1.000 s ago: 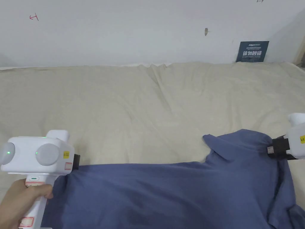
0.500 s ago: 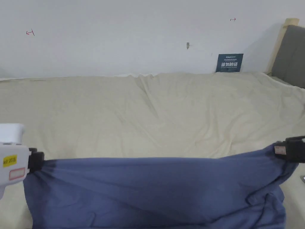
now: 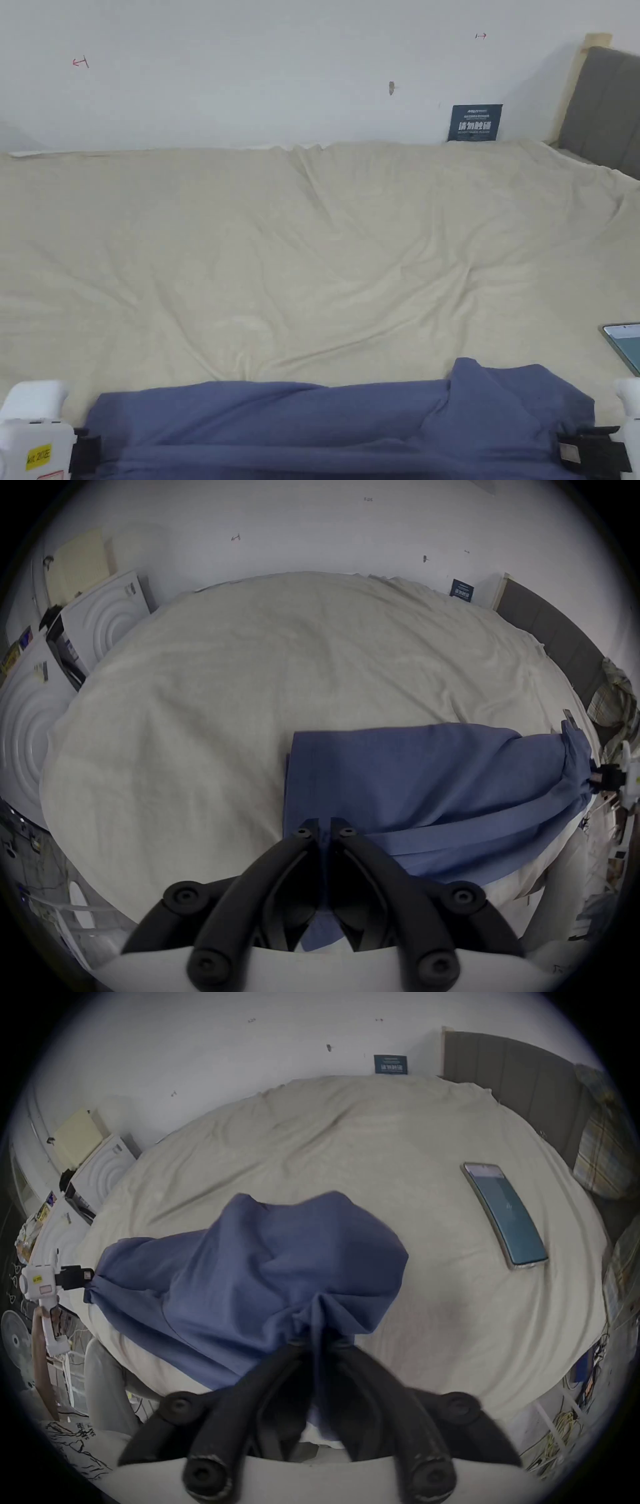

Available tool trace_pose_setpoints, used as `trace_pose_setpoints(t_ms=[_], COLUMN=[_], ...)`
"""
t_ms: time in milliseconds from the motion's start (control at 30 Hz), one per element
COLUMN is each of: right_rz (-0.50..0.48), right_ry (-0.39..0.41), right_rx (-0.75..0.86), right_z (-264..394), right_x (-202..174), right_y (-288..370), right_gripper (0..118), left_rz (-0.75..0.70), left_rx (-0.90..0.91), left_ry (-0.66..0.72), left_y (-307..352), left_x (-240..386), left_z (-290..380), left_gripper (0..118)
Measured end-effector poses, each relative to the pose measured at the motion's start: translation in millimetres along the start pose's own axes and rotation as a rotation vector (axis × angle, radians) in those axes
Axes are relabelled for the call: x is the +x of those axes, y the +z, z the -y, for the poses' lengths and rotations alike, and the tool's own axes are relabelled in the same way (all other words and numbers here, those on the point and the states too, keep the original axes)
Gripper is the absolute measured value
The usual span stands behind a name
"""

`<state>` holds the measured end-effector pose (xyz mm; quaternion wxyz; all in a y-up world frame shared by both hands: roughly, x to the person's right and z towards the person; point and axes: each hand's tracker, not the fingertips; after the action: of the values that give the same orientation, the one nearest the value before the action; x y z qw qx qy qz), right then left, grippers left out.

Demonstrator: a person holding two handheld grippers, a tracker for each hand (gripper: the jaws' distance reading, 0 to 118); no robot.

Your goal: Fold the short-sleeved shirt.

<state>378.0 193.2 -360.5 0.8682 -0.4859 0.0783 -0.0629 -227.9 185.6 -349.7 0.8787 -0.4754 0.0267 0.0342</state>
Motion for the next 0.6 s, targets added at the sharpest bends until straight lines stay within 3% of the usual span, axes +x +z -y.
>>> trace_pose_setpoints(t_ms=[33,100,133,167,367,433,467,500,533,567,600], right_rz=[-0.001,0.074,0.083,0.081,0.016,-0.049,-0.078,-0.078,-0.092,-0.086,-0.082], right_ry=[0.005,0.013,0.015,0.011,-0.015,0.001,0.018,0.025,0.046,0.057,0.057], right_rx=[0.002,0.025,0.042,0.086,0.296,0.348,0.367,0.380,0.407,0.437,0.439], right_z=[0.2,0.2,-0.5,-1.9,-15.5,-19.9,-23.2,-23.8,-24.1,-23.5,-23.1], right_x=[1.7,3.3,3.8,3.8,-14.1,-30.0,-41.5,-51.4,-62.1,-72.4,-79.9], right_y=[-0.2,4.5,10.0,17.8,69.6,81.4,83.8,84.3,84.4,82.2,77.6], right_gripper=[35,84,95,94,94,92,84,67,33,9,1], left_rz=[0.019,-0.004,-0.015,-0.011,0.063,0.099,0.131,0.151,0.163,0.163,0.152], left_rx=[0.012,0.012,0.019,0.032,0.159,0.191,0.216,0.235,0.237,0.231,0.222], left_ry=[0.005,0.055,0.066,0.086,0.116,0.128,0.141,0.139,0.146,0.133,0.118], left_y=[-0.8,0.1,2.2,8.7,64.4,79.0,85.8,89.9,94.1,95.1,95.2], left_x=[-3.2,-10.2,-14.8,-19.7,-15.8,-12.6,-10.9,-8.9,-6.6,-3.9,0.5], left_z=[0.0,-2.8,-4.3,-3.6,-10.0,-12.4,-12.7,-12.7,-12.0,-11.6,-11.4], left_gripper=[28,85,112,118,118,111,96,75,42,19,6])
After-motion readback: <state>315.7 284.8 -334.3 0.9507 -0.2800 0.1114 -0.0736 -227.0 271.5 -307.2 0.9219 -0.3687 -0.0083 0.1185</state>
